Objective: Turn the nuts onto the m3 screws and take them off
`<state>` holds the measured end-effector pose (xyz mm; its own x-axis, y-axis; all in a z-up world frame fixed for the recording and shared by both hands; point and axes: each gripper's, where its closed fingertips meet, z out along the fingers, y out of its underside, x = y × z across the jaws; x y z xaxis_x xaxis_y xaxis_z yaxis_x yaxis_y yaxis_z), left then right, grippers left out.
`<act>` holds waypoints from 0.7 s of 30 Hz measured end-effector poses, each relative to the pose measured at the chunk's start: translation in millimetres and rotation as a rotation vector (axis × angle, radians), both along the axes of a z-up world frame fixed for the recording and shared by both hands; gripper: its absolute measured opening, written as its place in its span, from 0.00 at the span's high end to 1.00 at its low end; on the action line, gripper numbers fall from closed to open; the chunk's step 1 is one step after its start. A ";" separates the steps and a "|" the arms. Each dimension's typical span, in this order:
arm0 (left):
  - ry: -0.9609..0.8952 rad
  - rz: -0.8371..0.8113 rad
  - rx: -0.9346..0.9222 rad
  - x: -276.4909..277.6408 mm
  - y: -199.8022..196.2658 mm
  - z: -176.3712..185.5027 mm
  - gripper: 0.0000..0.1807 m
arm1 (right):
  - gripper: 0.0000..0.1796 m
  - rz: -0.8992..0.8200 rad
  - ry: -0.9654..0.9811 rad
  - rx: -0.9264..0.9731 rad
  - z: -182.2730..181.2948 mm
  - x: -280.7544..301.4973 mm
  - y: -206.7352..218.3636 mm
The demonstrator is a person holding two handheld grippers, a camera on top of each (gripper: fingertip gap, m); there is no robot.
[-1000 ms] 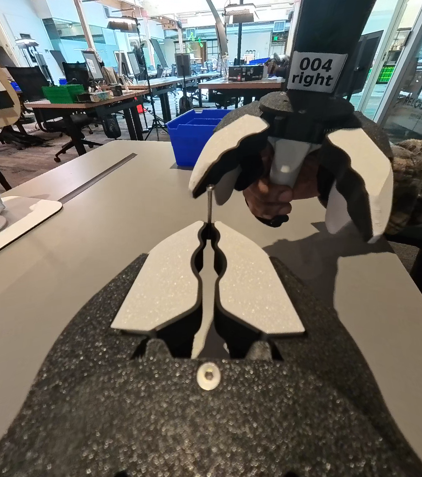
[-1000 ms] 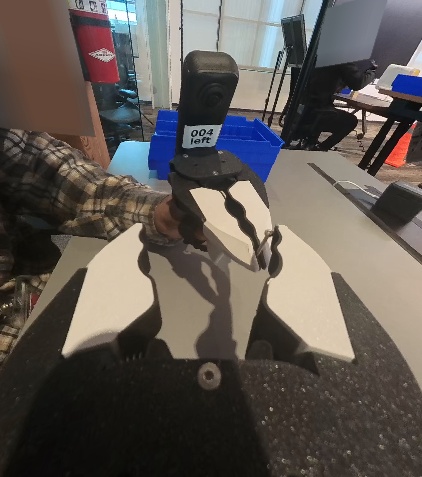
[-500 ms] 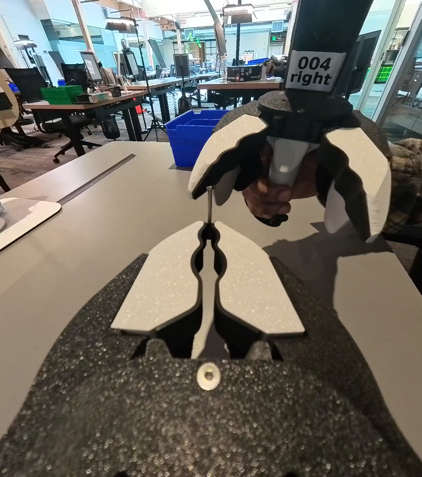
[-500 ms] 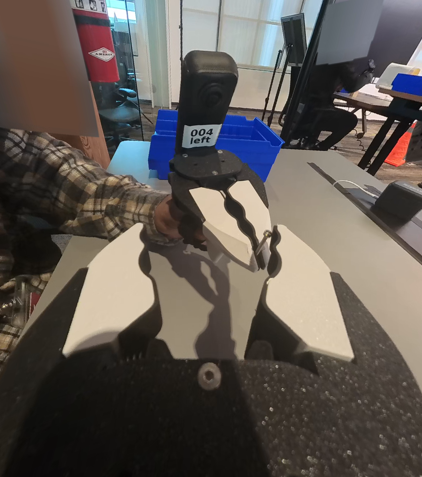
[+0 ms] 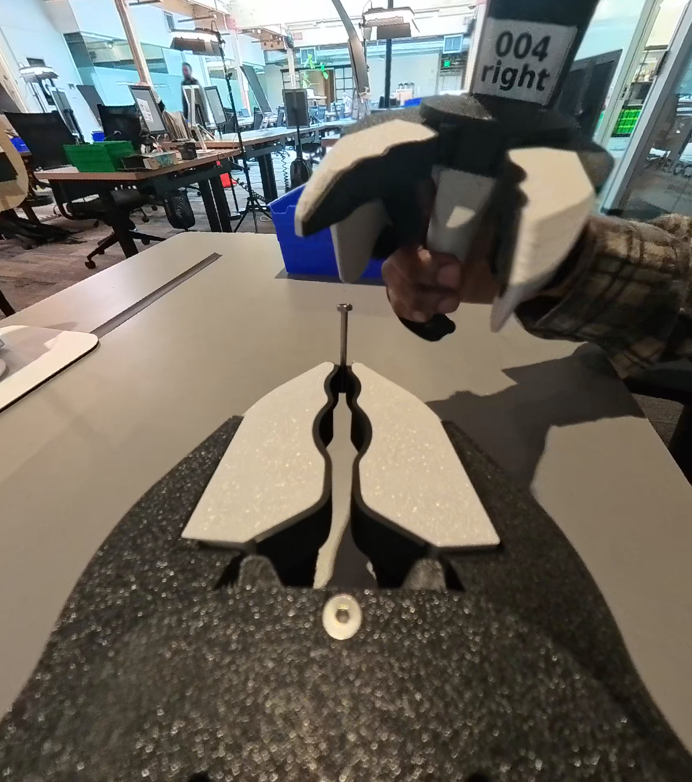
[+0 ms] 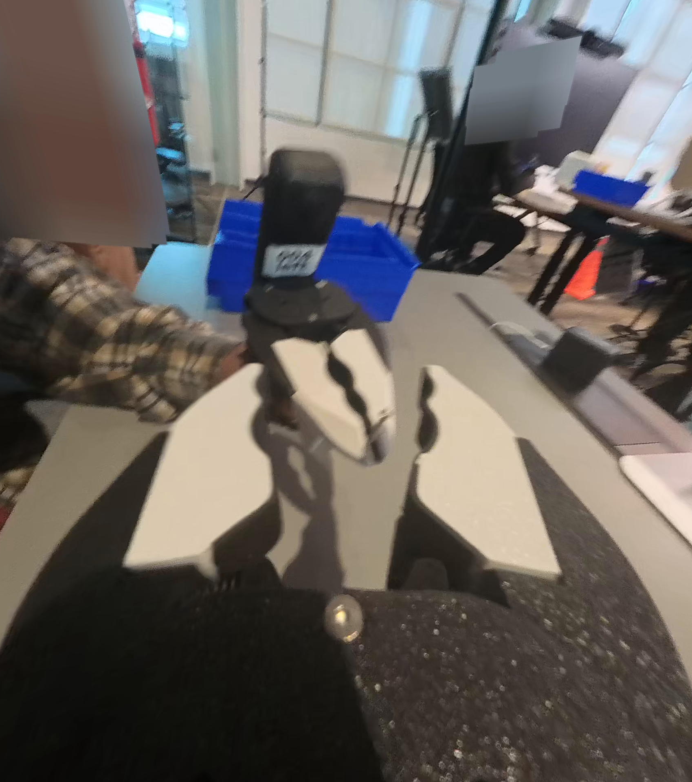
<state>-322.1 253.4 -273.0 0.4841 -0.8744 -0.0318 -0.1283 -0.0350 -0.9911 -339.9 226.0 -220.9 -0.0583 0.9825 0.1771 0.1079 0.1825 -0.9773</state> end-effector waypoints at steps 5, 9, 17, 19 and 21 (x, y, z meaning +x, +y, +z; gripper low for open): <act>-0.011 0.003 0.006 -1.5 0.0 2.6 0.99 | 0.79 -0.066 0.063 -0.065 2.5 4.0 13.2; -0.025 -0.003 0.002 -1.2 -0.6 3.5 0.99 | 0.83 -0.093 0.090 -0.186 -7.9 4.9 20.4; -0.029 -0.013 0.015 0.0 -2.4 5.5 0.99 | 0.89 -0.026 0.123 -0.283 -8.6 -0.5 18.4; -0.029 -0.014 0.019 0.3 -2.8 5.7 0.99 | 0.89 -0.016 0.112 -0.284 -11.6 -2.2 17.9; -0.028 -0.017 0.019 0.8 -3.2 5.5 0.99 | 0.90 -0.003 0.112 -0.290 -12.7 -3.4 16.4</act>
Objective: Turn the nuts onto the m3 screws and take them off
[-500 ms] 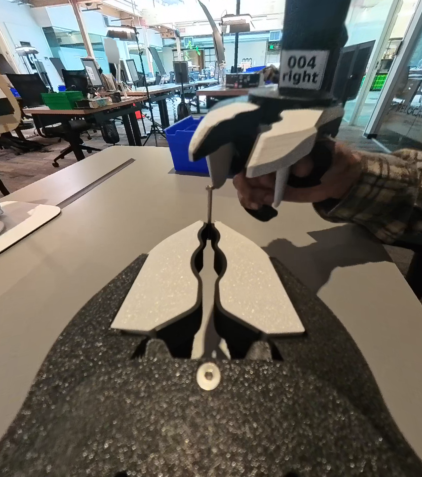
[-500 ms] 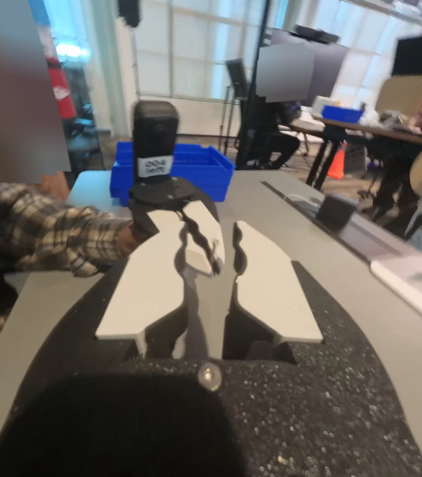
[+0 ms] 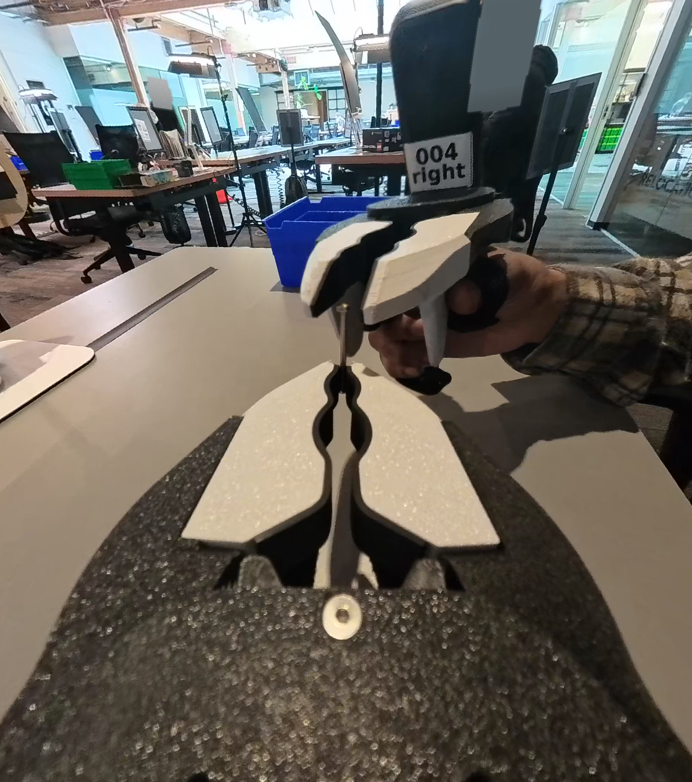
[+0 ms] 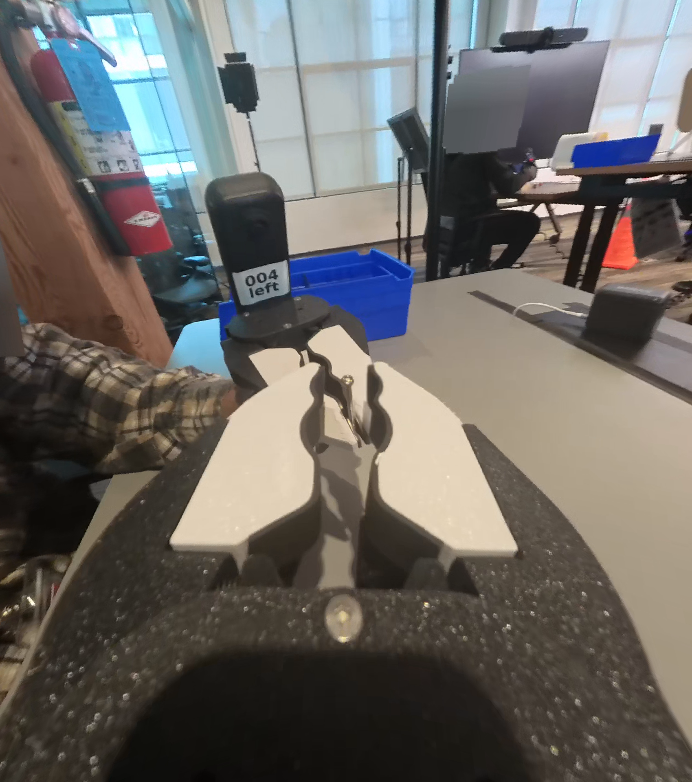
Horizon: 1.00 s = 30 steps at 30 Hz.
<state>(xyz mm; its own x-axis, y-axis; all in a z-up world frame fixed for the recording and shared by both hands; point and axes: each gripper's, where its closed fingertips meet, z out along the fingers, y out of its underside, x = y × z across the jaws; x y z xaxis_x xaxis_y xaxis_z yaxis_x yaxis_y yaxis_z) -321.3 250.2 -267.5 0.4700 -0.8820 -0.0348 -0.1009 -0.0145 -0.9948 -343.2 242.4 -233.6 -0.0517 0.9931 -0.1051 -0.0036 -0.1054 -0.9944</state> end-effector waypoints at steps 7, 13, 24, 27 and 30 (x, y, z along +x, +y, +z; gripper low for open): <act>0.001 0.004 0.009 0.3 -0.6 0.9 0.99 | 0.97 -0.012 -0.001 0.015 -1.9 -2.8 -0.9; 0.036 0.075 0.034 -3.1 4.9 -0.9 0.99 | 0.97 -0.188 -0.059 0.086 -4.6 -3.7 6.2; 0.044 0.063 0.013 0.4 3.9 -3.8 0.99 | 0.92 -0.333 -0.083 0.077 -8.7 -3.7 6.3; 0.037 0.055 0.011 1.0 2.9 -2.8 0.99 | 0.86 -0.326 -0.076 0.080 -5.6 -1.5 6.9; 0.019 0.037 0.009 1.2 1.1 -0.5 0.99 | 0.76 -0.283 -0.036 0.109 1.3 -0.9 0.8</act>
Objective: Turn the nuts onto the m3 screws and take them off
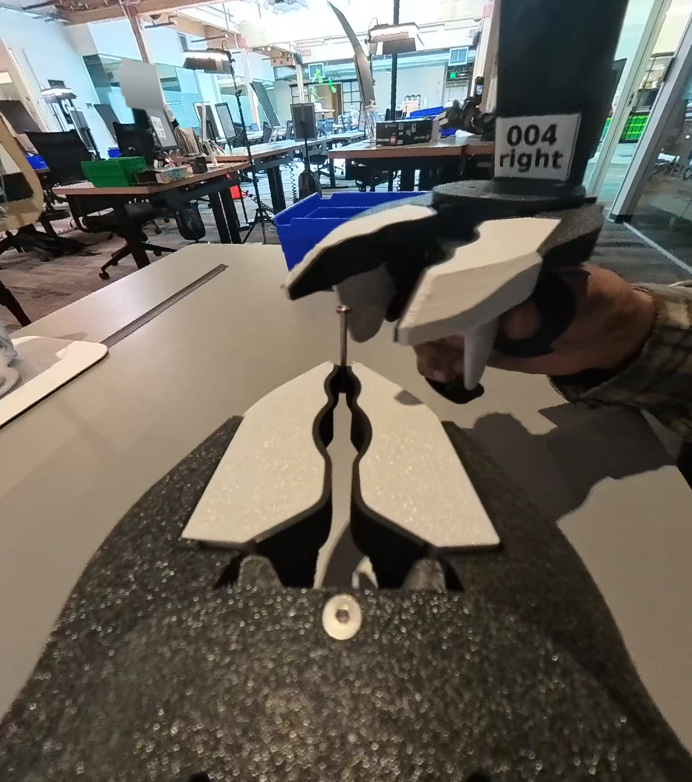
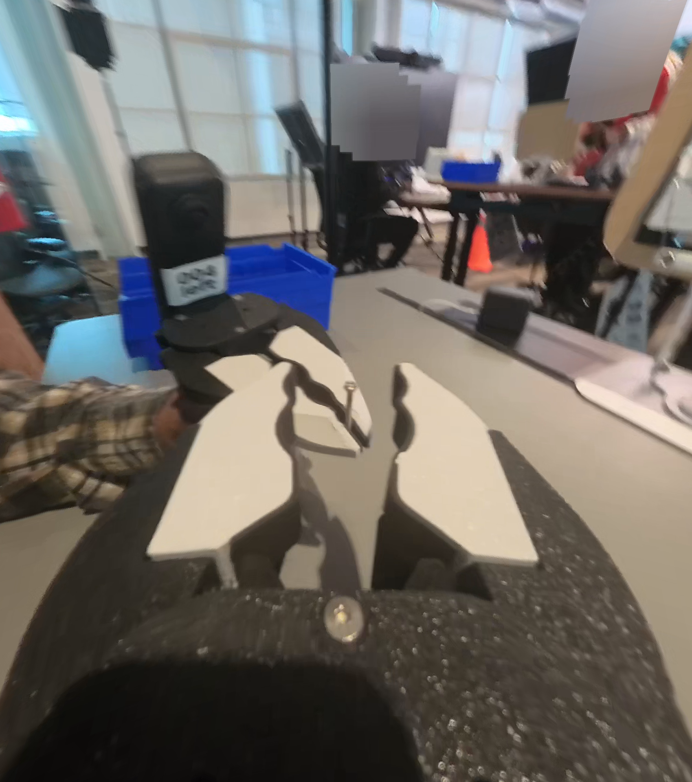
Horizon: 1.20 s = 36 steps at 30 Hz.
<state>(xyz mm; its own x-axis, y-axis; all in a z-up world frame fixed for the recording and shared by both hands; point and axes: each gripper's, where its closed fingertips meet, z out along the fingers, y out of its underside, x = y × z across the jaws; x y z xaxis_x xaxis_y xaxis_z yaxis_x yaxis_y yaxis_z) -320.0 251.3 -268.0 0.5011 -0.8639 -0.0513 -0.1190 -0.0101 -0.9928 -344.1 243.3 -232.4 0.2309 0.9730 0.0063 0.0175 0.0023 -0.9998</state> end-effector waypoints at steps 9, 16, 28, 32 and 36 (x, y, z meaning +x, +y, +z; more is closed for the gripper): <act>-0.014 -0.024 -0.008 1.7 -2.0 0.6 0.99 | 0.63 0.120 -0.006 0.077 -4.7 -9.9 -24.0; -0.017 -0.021 -0.020 -0.2 -0.7 0.3 0.99 | 0.62 0.106 -0.018 0.088 -8.6 -6.4 -26.4; -0.018 -0.020 -0.041 -0.2 -0.4 0.2 0.99 | 0.61 0.093 -0.034 0.103 -6.6 -4.3 -28.0; -0.016 -0.019 -0.042 0.6 -1.0 0.7 0.99 | 0.62 0.094 -0.032 0.096 -6.0 -1.5 -28.4; -0.034 0.010 -0.058 -6.1 4.0 1.9 0.99 | 0.70 0.110 -0.024 0.094 -4.1 2.6 -30.3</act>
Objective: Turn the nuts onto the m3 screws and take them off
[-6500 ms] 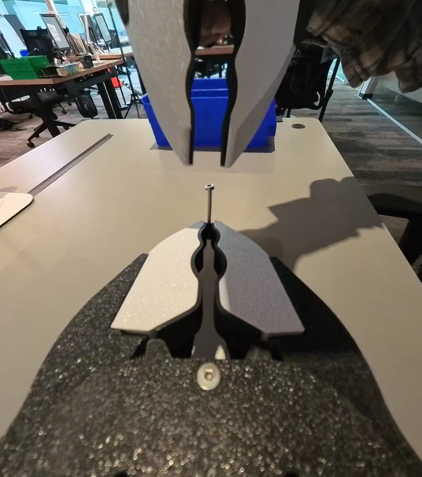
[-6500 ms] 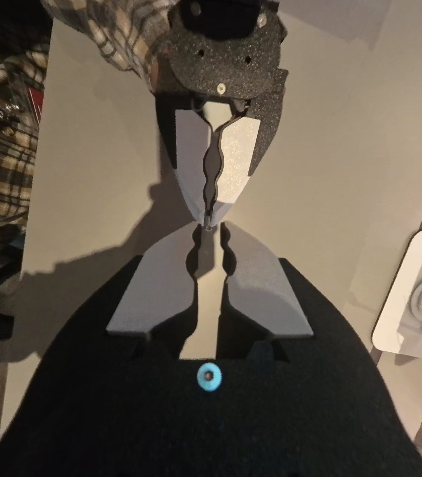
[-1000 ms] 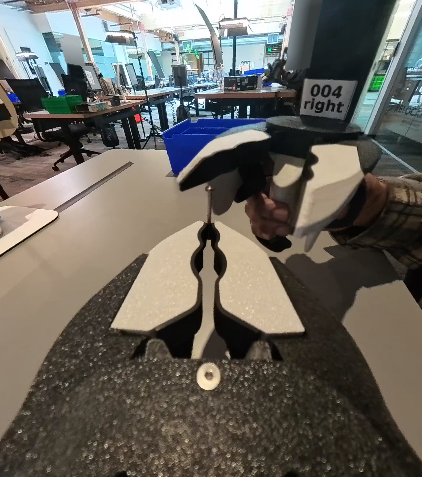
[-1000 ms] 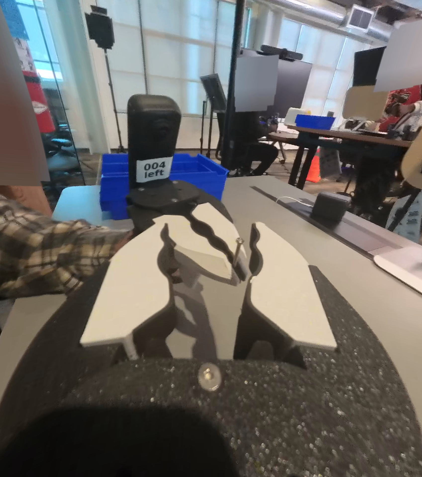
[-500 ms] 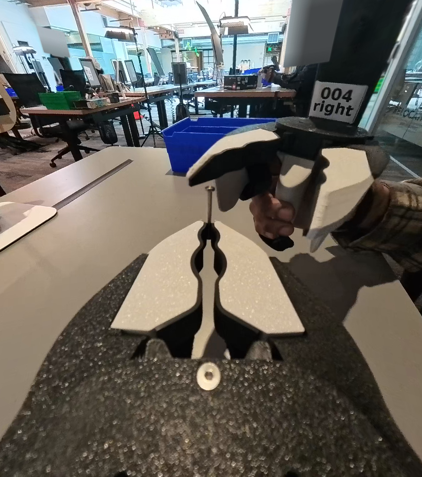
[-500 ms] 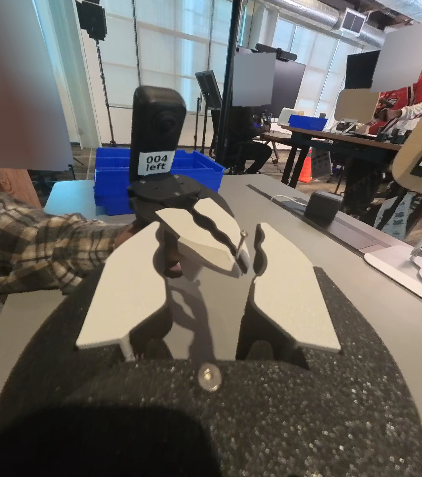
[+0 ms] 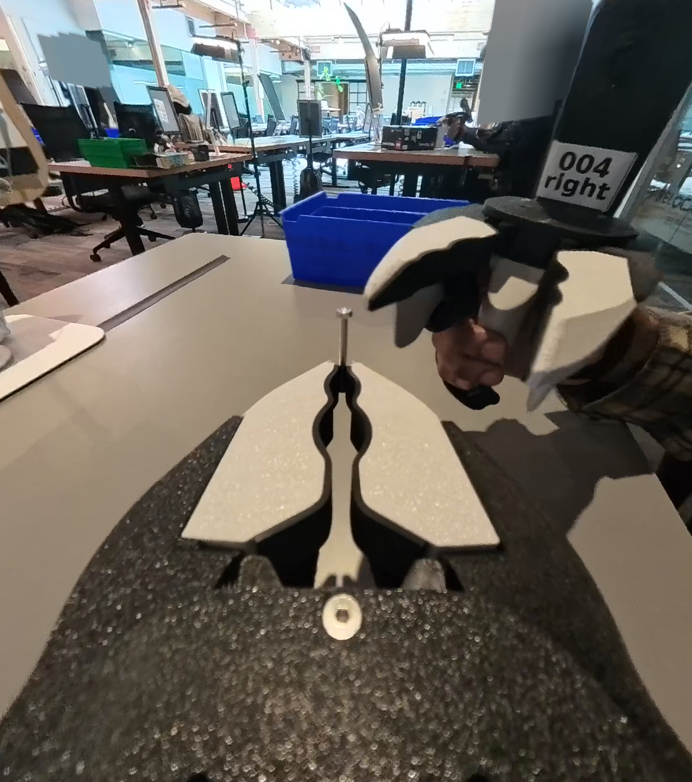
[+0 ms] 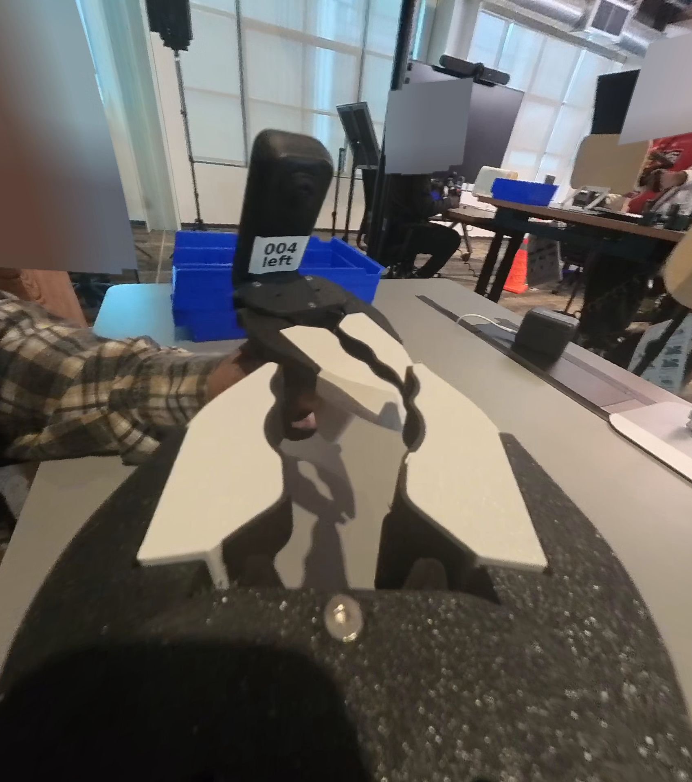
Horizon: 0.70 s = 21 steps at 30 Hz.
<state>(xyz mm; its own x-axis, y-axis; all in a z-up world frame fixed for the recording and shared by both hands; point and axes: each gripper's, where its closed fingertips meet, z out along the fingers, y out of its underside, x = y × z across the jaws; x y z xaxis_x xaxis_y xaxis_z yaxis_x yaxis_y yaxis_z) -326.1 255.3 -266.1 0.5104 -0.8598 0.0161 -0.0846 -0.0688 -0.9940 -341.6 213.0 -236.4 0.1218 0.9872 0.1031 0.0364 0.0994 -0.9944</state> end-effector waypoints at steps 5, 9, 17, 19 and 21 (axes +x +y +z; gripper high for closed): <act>-0.007 -0.039 0.033 4.7 -7.0 4.9 0.99 | 0.65 -0.070 0.053 -0.018 12.0 9.2 23.3; 0.002 -0.066 0.032 9.4 -10.3 2.2 0.99 | 0.71 0.004 0.036 -0.016 12.2 3.8 21.9; 0.003 -0.093 0.029 11.2 -12.6 1.2 0.99 | 0.81 0.114 -0.041 0.023 4.8 -3.5 15.4; 0.004 -0.103 0.031 12.3 -13.7 0.8 0.99 | 0.83 0.128 -0.038 0.015 5.3 -2.5 16.4; 0.005 -0.110 0.033 13.2 -14.8 0.8 0.99 | 0.86 0.141 -0.044 0.007 4.4 -1.1 17.8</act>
<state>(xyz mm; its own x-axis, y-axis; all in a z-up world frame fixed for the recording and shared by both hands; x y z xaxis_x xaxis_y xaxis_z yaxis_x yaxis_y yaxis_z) -313.0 240.6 -265.3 0.4129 -0.9106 -0.0151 -0.0949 -0.0265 -0.9951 -342.7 230.8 -232.0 -0.0232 0.9934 0.1121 0.0646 0.1134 -0.9914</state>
